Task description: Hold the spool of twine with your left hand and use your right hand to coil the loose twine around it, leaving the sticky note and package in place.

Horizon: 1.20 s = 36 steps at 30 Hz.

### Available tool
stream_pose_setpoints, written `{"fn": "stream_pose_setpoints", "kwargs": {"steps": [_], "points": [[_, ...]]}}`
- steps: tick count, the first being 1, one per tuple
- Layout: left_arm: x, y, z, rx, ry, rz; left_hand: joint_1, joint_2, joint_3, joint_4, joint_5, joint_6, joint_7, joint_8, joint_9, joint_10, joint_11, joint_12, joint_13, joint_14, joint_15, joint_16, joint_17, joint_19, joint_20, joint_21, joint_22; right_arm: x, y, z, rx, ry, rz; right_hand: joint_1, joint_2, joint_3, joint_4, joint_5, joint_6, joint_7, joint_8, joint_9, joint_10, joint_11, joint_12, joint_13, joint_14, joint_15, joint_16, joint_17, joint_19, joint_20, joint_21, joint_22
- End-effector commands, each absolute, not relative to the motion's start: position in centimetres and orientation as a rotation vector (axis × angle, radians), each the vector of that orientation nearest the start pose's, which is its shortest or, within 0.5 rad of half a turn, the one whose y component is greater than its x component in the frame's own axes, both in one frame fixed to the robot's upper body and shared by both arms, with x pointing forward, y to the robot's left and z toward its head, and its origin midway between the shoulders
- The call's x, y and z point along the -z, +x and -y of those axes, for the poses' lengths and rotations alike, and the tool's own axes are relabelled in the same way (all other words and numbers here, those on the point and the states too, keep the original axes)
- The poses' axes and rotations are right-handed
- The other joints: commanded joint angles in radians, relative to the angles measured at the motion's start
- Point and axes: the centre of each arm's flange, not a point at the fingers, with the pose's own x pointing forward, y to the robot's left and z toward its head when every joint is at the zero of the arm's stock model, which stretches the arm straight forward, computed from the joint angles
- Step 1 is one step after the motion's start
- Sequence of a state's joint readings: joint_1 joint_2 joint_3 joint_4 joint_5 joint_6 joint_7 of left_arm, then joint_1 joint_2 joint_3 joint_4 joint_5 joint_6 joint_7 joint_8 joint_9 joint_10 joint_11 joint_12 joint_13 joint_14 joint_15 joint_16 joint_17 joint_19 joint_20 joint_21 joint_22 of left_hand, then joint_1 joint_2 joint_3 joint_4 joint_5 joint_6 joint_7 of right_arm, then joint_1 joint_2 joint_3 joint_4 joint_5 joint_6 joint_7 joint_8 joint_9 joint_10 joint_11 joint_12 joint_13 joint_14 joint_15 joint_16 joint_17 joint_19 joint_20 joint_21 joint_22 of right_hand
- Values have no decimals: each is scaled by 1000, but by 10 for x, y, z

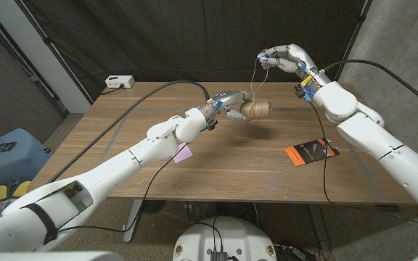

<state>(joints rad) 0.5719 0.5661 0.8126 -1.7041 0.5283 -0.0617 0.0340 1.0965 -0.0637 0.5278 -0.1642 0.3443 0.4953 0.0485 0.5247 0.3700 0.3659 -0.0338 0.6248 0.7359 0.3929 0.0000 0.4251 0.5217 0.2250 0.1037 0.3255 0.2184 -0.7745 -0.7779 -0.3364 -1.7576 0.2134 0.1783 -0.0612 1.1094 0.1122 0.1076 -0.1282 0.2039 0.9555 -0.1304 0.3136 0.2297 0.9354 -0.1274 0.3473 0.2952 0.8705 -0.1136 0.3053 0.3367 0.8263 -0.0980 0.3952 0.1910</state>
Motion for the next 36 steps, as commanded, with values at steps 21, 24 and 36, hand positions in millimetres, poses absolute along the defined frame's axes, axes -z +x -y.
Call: {"fn": "stream_pose_setpoints", "kwargs": {"steps": [21, 24, 36], "points": [[-50, 555, -43, 354, 1307, 1059, 61, 106, 0, 4, 10, 55, -12, 12, 24, -2, -7, 3, 1, 2, -8, -7, -1, -2, -4, 6, 2, -128, 576, 298, -89, -570, 854, -5, 14, -4, -2, 0, -4, -2, -6, 7, -3, 1, -4, 7, 5, -116, -4, 5, -5, -92, 9, 0], [-47, 555, -46, 357, 1308, 1049, 61, 107, -1, 4, 10, 55, -13, 12, 24, -3, -8, 3, 2, 1, -9, -7, 0, -2, -4, 6, 2, -130, 576, 300, -78, -571, 852, -5, 14, -5, -2, 0, -3, -2, -7, 7, -4, -2, -5, 8, 5, -116, -4, 6, -6, -92, 9, 0], [-40, 554, -61, 349, 1311, 1007, 60, 108, -3, 5, 11, 58, -13, 14, 24, -3, -8, 3, 2, 4, -9, -7, 1, -1, -4, 7, 2, -129, 585, 307, -57, -575, 824, -6, 14, -5, -2, 0, 1, 0, -7, 7, 0, 1, -6, 8, 7, -117, -5, 9, -5, -91, 11, 0]]}}
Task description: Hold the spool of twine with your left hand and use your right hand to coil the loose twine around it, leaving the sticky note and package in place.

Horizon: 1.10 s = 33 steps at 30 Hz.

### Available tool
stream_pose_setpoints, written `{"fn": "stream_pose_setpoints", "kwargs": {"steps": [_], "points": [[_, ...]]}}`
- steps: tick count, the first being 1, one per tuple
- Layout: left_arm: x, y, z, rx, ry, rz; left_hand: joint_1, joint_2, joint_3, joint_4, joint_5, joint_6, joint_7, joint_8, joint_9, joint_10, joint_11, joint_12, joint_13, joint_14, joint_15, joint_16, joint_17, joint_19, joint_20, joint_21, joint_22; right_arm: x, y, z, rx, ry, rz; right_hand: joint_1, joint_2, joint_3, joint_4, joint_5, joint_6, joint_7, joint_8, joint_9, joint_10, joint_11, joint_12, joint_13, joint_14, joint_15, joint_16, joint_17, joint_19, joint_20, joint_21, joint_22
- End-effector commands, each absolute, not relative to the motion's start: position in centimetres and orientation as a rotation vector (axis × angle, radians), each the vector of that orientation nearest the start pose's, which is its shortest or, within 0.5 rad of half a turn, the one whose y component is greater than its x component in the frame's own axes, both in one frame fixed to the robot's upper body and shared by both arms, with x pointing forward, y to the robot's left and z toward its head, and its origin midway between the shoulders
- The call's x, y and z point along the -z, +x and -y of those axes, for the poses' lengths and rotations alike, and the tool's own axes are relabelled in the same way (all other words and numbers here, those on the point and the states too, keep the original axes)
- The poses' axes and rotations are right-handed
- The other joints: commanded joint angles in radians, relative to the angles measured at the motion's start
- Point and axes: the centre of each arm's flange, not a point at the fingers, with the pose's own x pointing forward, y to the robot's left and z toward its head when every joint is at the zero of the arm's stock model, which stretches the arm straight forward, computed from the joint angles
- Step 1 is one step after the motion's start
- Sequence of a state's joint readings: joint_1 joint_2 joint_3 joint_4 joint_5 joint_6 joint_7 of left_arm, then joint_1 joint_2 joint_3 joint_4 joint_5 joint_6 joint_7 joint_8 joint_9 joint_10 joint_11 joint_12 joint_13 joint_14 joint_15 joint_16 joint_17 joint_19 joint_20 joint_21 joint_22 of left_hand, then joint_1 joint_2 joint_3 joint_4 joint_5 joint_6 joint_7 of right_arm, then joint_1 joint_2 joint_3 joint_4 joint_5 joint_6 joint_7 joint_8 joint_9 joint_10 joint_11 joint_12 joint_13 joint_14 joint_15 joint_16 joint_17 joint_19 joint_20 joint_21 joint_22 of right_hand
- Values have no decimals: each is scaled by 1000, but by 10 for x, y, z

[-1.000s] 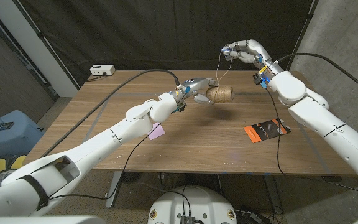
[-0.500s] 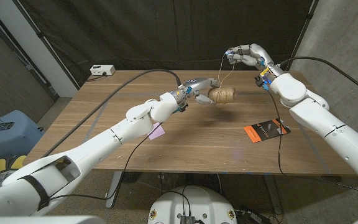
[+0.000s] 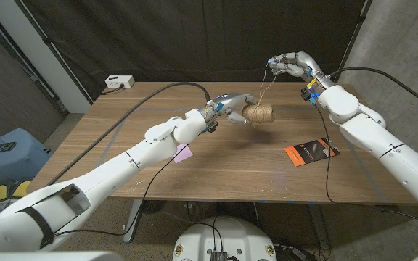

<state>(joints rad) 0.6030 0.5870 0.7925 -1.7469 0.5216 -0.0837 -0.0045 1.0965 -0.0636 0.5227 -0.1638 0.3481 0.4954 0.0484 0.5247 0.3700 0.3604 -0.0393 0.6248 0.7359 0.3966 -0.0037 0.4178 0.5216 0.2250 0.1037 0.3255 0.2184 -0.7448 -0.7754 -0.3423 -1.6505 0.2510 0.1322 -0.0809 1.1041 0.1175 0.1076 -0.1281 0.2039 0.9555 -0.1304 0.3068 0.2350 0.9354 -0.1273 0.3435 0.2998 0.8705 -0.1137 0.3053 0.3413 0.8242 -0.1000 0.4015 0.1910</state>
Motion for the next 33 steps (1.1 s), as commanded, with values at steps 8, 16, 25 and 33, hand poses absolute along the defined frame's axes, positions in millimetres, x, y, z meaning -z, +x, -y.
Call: {"fn": "stream_pose_setpoints", "kwargs": {"steps": [8, 16, 25, 33], "points": [[-42, 552, -65, 344, 1303, 1014, 62, 107, 3, 3, 8, 56, -13, 14, 24, 4, -2, 2, 1, 1, -6, -2, 1, -1, -5, 7, 2, -123, 592, 310, -49, -578, 798, -1, 9, -5, -2, 0, 3, -1, -1, 2, 0, 0, -4, 4, 8, -117, -7, 5, -3, -89, 5, 0], [-45, 552, -67, 344, 1297, 1025, 63, 110, 2, 3, 9, 56, -14, 15, 25, 4, 0, 3, 2, 1, -5, -2, 2, -1, -4, 8, 2, -115, 597, 313, -42, -578, 772, -1, 10, -5, -2, 0, 2, -3, -3, 2, -1, 0, -6, 4, 8, -116, -8, 6, -4, -89, 6, 0], [-50, 547, -70, 351, 1268, 1055, 61, 111, 0, 5, 10, 58, -14, 15, 23, 5, -2, 3, 2, 1, -5, -2, 4, 0, -5, 8, 2, -109, 608, 314, -36, -575, 743, -2, 9, -6, -3, 0, 1, -2, -4, 2, 0, 1, -7, 4, 7, -116, -10, 7, -4, -89, 7, 0], [-53, 545, -74, 354, 1261, 1062, 61, 110, 1, 4, 11, 59, -14, 17, 24, 6, -2, 4, 3, 3, -5, -4, 2, 1, -6, 9, 2, -106, 618, 316, -31, -569, 715, 0, 10, -5, -4, 0, 1, -2, -5, 2, 0, 2, -8, 5, 8, -117, -11, 8, -5, -89, 7, 0]]}}
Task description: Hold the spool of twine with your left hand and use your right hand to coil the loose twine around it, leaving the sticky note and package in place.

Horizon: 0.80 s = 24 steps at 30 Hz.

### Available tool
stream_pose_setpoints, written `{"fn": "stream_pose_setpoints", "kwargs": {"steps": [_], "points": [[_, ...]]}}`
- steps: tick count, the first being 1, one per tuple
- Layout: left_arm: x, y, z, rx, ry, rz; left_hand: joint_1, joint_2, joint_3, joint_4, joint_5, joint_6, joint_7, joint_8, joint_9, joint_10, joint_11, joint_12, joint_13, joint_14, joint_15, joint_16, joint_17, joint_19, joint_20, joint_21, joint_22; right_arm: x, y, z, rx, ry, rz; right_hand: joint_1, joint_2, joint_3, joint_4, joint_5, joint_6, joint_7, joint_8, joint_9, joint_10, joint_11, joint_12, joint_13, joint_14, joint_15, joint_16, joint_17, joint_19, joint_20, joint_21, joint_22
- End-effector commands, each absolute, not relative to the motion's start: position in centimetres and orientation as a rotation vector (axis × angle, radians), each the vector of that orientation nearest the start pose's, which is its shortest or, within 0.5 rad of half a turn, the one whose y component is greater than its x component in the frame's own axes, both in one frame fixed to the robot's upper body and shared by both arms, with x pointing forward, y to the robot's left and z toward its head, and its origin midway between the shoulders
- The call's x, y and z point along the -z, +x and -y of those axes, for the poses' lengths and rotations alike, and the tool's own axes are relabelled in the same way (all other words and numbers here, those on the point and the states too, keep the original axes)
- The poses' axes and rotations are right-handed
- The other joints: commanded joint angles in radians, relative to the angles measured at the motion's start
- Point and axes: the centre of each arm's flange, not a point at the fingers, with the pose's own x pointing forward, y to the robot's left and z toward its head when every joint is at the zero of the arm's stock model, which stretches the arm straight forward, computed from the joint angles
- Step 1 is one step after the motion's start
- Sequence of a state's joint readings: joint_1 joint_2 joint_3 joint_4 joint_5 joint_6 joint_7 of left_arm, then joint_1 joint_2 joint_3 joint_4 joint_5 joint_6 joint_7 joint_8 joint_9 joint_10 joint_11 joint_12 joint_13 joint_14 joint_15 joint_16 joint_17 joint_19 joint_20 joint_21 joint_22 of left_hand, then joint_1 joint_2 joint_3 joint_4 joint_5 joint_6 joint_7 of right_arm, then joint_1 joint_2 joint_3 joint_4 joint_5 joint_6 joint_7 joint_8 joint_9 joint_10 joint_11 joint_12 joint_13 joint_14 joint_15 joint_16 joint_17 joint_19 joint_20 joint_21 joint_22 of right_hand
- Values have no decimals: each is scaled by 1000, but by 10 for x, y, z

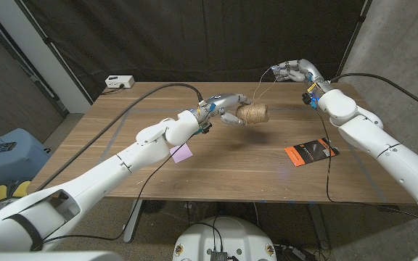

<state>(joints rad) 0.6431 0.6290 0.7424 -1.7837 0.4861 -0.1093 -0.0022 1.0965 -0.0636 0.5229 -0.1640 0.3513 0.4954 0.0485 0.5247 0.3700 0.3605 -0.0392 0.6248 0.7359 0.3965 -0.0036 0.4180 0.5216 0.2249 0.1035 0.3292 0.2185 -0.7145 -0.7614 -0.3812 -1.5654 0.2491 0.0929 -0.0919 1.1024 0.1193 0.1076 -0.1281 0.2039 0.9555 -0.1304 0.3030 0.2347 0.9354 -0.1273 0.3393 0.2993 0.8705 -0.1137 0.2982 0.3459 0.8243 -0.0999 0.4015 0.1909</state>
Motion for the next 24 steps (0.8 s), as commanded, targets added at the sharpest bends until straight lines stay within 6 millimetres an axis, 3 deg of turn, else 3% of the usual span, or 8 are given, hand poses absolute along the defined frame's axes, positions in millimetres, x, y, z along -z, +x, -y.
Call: {"fn": "stream_pose_setpoints", "kwargs": {"steps": [1, 24], "points": [[-53, 546, -75, 358, 1262, 1060, 61, 111, 1, 4, 8, 59, -14, 16, 23, 5, -2, 3, 3, 3, -5, -4, 2, 1, -5, 5, 2, -106, 618, 317, -29, -568, 712, 2, 9, -5, -4, 0, 1, -2, -1, 3, 0, 2, -4, 6, 8, -117, -4, 3, -5, -89, 7, 0], [-59, 538, -92, 354, 1208, 1057, 61, 110, 0, 4, 11, 62, -16, 19, 23, 6, -3, 3, 2, 4, -5, -8, 2, 0, -7, 6, 2, -91, 642, 316, -29, -574, 646, -2, 11, -5, -2, 0, 1, -2, -4, 3, -1, 0, -8, 8, 9, -116, -8, 5, -8, -89, 8, 0]]}}
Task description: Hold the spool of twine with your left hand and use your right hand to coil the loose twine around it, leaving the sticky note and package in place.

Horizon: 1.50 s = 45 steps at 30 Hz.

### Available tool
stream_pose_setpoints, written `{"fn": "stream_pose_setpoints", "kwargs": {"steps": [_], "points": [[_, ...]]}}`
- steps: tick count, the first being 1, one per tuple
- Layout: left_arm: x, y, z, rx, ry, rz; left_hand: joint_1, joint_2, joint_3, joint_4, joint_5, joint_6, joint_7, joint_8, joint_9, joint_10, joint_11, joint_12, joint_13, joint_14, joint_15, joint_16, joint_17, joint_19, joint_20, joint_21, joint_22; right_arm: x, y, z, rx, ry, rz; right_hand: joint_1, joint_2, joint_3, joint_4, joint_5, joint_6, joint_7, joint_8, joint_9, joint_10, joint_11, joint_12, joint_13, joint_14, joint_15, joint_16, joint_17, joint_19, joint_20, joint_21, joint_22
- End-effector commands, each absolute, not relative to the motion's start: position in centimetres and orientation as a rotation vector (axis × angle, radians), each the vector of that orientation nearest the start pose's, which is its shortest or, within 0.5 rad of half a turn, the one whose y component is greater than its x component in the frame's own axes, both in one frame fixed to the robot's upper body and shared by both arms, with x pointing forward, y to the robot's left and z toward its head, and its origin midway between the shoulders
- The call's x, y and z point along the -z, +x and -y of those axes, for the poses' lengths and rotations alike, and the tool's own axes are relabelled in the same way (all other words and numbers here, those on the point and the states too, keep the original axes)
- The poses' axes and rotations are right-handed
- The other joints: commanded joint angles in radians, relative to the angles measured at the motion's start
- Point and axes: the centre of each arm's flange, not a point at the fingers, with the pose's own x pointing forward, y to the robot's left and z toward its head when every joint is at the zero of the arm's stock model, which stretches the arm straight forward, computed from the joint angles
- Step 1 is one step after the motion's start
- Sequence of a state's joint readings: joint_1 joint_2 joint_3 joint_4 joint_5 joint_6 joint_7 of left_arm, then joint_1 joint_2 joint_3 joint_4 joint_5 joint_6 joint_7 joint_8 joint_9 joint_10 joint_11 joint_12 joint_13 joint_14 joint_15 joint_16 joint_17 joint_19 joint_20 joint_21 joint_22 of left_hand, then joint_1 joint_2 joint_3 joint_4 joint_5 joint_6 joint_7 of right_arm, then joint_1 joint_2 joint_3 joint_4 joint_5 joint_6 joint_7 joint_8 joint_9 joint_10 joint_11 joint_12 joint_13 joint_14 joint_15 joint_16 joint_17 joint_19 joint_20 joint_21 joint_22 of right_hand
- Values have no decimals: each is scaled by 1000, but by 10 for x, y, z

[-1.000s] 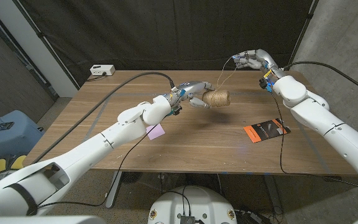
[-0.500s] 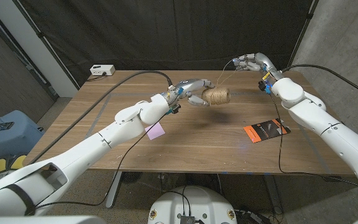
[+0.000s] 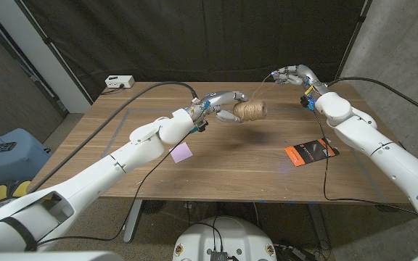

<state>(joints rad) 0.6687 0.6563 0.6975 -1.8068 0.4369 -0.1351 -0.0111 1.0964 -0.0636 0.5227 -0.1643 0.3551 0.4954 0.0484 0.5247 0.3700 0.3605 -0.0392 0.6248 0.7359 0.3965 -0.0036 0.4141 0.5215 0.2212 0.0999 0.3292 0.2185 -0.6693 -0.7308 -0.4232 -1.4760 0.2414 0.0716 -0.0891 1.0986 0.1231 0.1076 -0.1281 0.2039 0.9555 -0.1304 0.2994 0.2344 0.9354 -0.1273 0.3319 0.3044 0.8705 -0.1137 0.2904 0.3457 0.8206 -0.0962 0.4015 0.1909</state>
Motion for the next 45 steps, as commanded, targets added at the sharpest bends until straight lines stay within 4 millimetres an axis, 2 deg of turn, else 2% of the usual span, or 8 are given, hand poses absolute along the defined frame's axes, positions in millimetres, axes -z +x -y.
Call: {"fn": "stream_pose_setpoints", "kwargs": {"steps": [1, 15, 45], "points": [[-60, 538, -92, 351, 1207, 1059, 60, 111, 0, 5, 7, 63, -16, 19, 23, 6, -3, 3, 3, 4, -6, -4, 3, 4, -3, 6, 2, -91, 643, 315, -30, -574, 643, 1, 7, -6, -2, 0, 1, -2, -1, 3, -1, 1, 0, 3, 9, -116, -1, 6, -4, -92, 8, 0], [-69, 534, -103, 318, 1196, 1064, 60, 112, -2, 5, 8, 64, -18, 20, 22, 4, -3, 2, 3, 5, -5, -4, 4, 4, -3, 7, 1, -86, 653, 308, -46, -572, 624, 0, 7, -6, -2, 0, 1, -3, -3, 4, -2, 1, -3, 4, 7, -116, -4, 6, -5, -92, 9, -1], [-80, 528, -109, 289, 1183, 1093, 59, 114, -4, 5, 11, 59, -15, 20, 22, 5, -2, 2, 2, 4, -4, -7, 6, 3, -2, 8, 1, -69, 659, 298, -77, -575, 597, 1, 7, -6, -3, 0, 2, -2, -6, 4, 1, 2, -5, 7, 9, -116, -7, 11, -6, -93, 11, -1]]}}
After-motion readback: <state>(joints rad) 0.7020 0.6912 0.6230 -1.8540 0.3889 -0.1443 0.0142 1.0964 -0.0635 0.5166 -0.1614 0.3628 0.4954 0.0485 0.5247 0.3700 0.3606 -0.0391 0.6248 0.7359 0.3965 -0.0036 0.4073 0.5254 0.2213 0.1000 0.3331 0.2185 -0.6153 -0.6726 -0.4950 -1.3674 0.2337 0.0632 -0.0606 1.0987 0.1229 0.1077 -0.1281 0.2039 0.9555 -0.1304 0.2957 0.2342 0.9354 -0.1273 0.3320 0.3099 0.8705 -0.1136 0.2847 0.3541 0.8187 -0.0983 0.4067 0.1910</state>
